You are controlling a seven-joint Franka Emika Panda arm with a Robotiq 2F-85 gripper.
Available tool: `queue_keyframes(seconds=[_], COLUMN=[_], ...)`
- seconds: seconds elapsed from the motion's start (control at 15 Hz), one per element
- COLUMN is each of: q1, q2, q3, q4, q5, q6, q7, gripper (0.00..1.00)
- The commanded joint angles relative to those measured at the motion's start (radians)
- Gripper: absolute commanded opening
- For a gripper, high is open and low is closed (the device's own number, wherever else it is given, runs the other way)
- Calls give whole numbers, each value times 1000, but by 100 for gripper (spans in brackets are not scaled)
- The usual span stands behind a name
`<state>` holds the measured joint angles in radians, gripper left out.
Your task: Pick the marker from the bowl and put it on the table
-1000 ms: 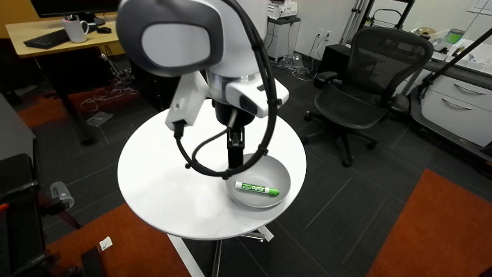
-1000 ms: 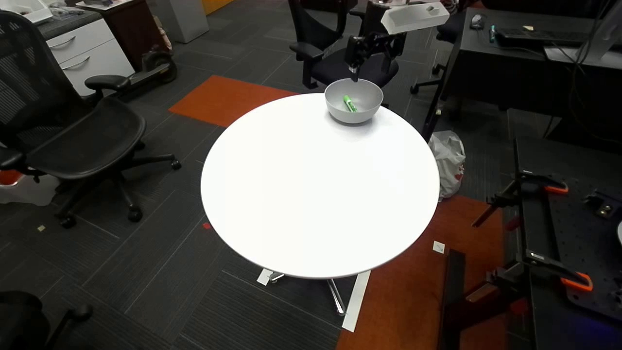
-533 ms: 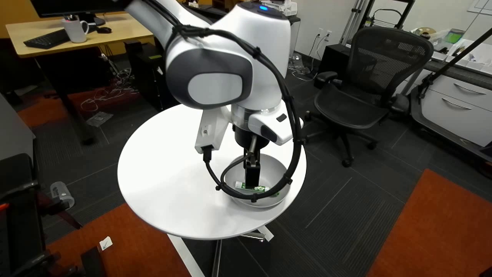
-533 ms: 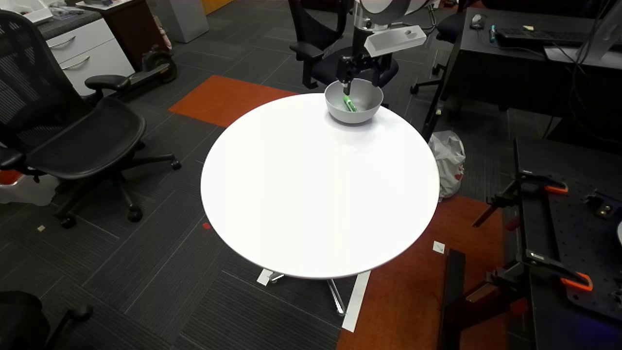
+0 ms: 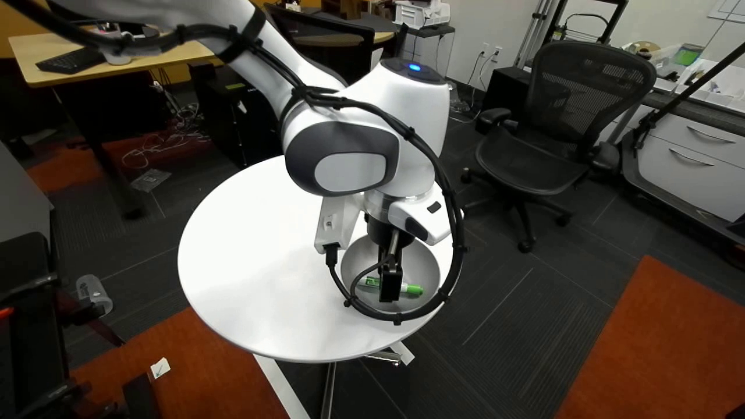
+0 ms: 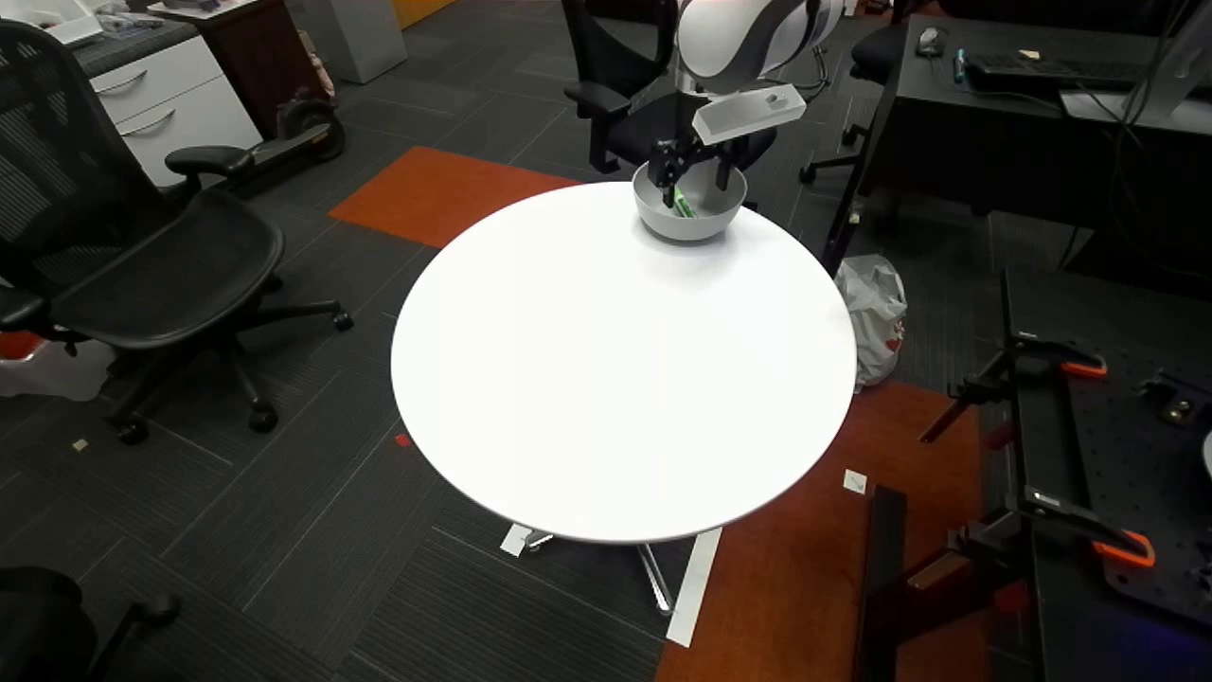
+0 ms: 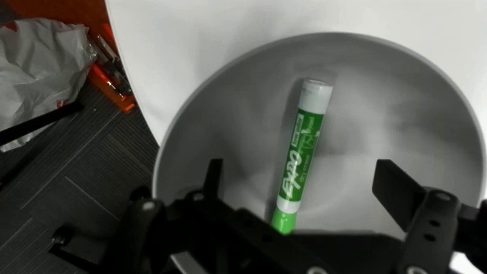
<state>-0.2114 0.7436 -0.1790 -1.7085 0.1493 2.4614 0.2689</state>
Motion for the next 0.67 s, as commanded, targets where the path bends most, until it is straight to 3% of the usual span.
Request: queue_keyframes(seconds=[0.0, 0.07, 0.13, 0.6], q1=[8, 10, 8, 10], q2=[45, 52, 58, 79], q3=[-19, -21, -20, -29], q4=[61, 67, 72, 97], q5=[-2, -4, -3, -7], q6=[-40, -41, -41, -47], q7=[37, 42, 39, 42], gripper=[100, 75, 74, 19])
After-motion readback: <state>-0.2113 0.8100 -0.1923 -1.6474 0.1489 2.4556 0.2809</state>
